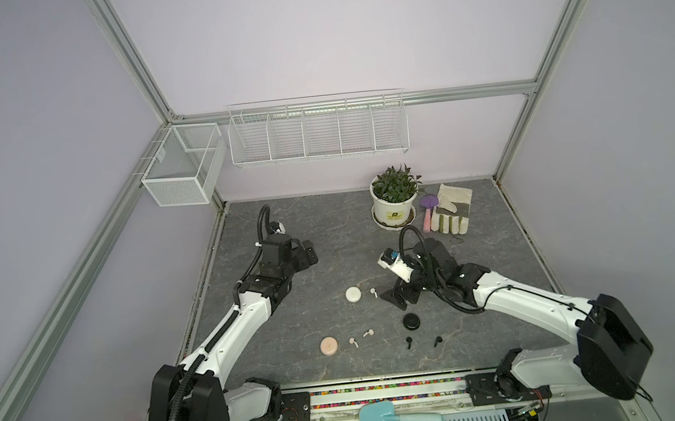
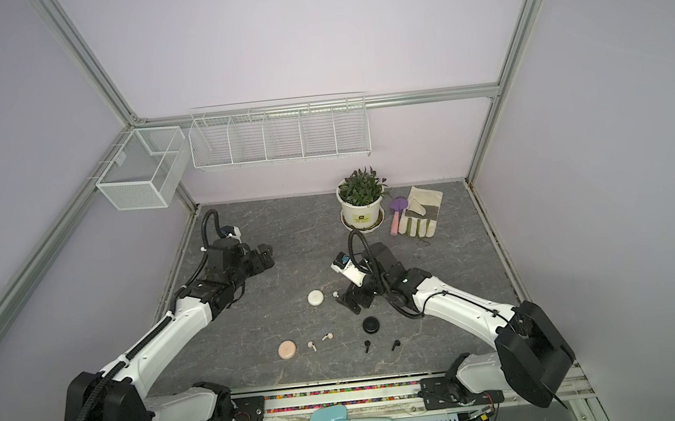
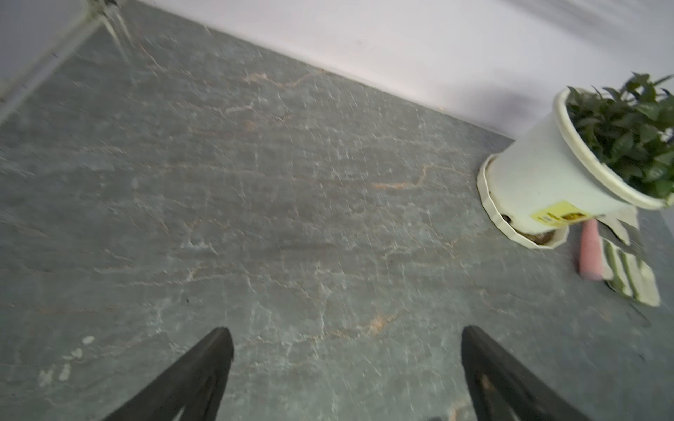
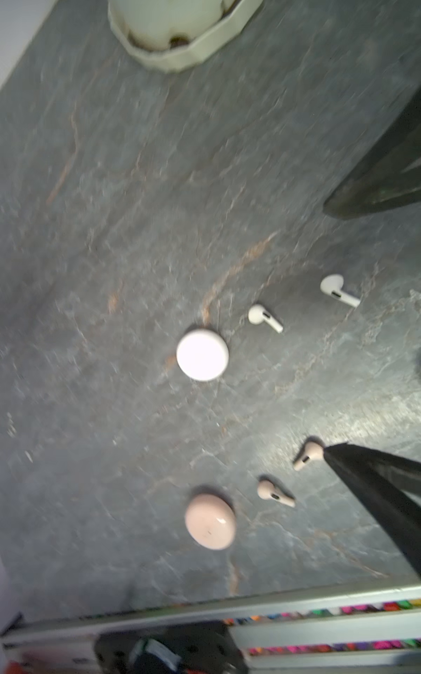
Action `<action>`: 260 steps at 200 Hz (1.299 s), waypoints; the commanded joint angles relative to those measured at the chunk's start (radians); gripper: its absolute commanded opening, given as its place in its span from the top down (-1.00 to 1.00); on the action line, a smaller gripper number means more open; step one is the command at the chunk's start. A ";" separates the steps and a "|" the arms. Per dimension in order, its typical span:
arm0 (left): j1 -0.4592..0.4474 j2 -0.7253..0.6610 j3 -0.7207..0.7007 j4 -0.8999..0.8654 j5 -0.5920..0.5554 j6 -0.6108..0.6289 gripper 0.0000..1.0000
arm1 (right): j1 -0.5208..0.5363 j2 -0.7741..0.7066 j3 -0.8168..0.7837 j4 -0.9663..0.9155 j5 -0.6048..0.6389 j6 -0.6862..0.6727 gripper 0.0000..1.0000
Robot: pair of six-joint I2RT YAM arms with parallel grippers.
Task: Insert wireless bluetooth earbuds into charging case
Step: Pick up the charging case from the center of the table.
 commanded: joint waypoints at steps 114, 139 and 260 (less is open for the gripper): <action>0.052 0.127 -0.056 0.002 0.410 -0.133 -0.78 | -0.007 0.527 0.434 -0.184 -0.282 -0.505 -0.88; 0.092 0.159 -0.064 0.018 0.476 -0.148 -0.72 | -0.002 0.577 0.467 -0.176 -0.294 -0.505 -0.86; 0.097 0.183 -0.077 0.055 0.508 -0.157 -0.67 | 0.017 0.709 0.551 -0.198 -0.167 -0.529 -0.71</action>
